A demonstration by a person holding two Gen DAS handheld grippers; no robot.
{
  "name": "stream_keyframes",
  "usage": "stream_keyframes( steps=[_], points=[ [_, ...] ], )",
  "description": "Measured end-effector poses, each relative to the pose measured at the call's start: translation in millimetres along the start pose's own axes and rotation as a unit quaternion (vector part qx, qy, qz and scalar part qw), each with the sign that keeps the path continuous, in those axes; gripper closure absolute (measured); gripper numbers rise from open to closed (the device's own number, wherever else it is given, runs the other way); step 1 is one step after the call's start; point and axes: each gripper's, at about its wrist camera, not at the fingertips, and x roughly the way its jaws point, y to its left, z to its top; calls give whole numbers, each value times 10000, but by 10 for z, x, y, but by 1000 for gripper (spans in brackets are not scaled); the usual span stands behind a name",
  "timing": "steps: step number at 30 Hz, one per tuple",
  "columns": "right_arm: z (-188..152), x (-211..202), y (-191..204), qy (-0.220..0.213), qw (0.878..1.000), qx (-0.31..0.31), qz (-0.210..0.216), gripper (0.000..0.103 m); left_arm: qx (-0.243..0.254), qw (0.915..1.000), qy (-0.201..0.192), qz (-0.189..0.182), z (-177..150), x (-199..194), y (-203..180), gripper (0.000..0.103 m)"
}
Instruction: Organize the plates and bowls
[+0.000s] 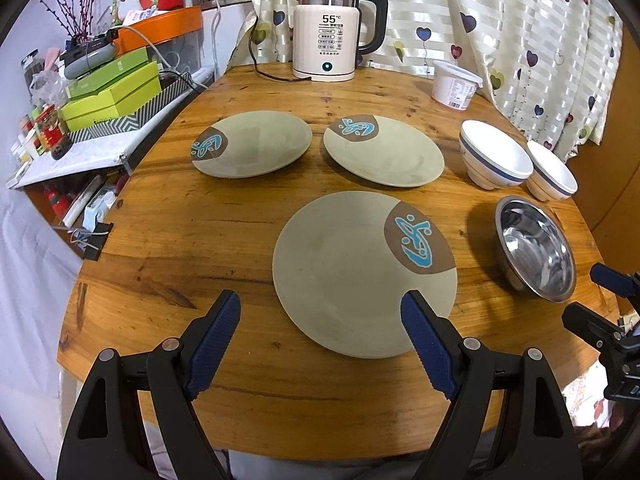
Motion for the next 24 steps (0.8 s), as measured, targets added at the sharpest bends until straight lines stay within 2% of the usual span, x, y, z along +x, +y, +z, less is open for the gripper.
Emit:
stream_keyframes(
  steps=[24],
  points=[
    [17, -1, 5, 5, 10000, 6, 7, 9, -29, 10000, 5, 16, 9, -17, 15, 20]
  ],
)
